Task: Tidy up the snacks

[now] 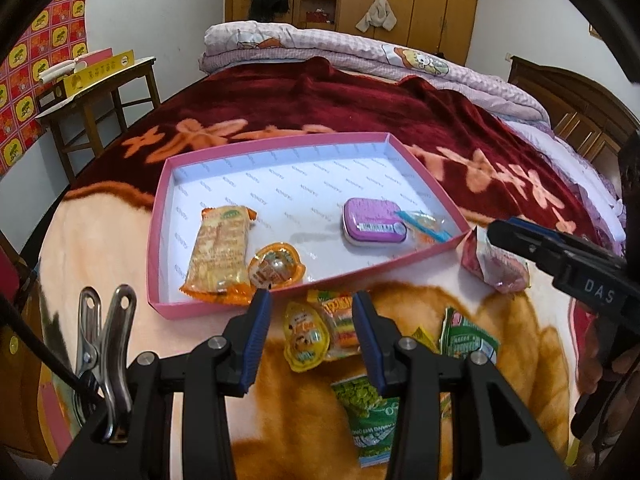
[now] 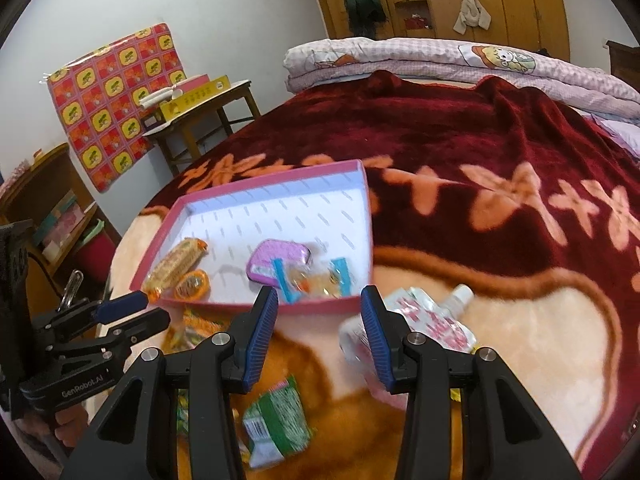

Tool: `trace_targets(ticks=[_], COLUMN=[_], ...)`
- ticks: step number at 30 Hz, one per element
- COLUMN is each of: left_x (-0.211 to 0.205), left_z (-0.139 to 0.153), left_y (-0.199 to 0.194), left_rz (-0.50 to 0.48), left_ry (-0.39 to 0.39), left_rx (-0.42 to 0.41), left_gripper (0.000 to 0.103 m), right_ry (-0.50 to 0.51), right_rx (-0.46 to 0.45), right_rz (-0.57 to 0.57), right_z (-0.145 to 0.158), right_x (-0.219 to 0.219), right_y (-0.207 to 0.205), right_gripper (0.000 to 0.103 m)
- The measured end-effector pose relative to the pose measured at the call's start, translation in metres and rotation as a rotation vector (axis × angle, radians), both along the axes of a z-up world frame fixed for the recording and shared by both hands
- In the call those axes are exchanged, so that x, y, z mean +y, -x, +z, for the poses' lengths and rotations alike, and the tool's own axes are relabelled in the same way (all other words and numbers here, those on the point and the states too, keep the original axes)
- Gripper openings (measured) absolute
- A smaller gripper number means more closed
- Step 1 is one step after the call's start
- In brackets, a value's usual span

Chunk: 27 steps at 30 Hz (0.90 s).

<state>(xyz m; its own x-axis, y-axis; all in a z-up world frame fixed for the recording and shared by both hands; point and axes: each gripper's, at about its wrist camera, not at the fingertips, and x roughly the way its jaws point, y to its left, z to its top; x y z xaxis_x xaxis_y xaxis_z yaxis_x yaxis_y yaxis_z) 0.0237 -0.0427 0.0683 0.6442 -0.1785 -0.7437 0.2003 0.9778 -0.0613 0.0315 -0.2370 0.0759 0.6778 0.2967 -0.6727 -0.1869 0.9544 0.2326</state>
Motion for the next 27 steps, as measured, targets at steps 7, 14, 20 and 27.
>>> trace_targets(ticks=[7,14,20,27], left_x=[0.002,0.009,0.012,0.010], left_z=[-0.008,-0.017,-0.024,-0.033], left_y=[0.002,-0.002,-0.003,-0.004], left_rz=[0.020,0.051,0.064,0.061], left_ry=[-0.016,-0.011,-0.013,-0.018], left_rx=[0.018,0.045,0.060,0.079], left_gripper=[0.044,0.044,0.044,0.044], right_ry=[0.007,0.063,0.098,0.096], right_rx=[0.012,0.046,0.055,0.074], right_rz=[-0.021,-0.066,-0.083,-0.087], right_z=[-0.006,-0.017,-0.027,-0.040], right_x=[-0.016,-0.032,-0.037,-0.037], right_y=[0.009,0.008,0.005,-0.002], right_gripper=[0.044,0.045,0.055,0.069])
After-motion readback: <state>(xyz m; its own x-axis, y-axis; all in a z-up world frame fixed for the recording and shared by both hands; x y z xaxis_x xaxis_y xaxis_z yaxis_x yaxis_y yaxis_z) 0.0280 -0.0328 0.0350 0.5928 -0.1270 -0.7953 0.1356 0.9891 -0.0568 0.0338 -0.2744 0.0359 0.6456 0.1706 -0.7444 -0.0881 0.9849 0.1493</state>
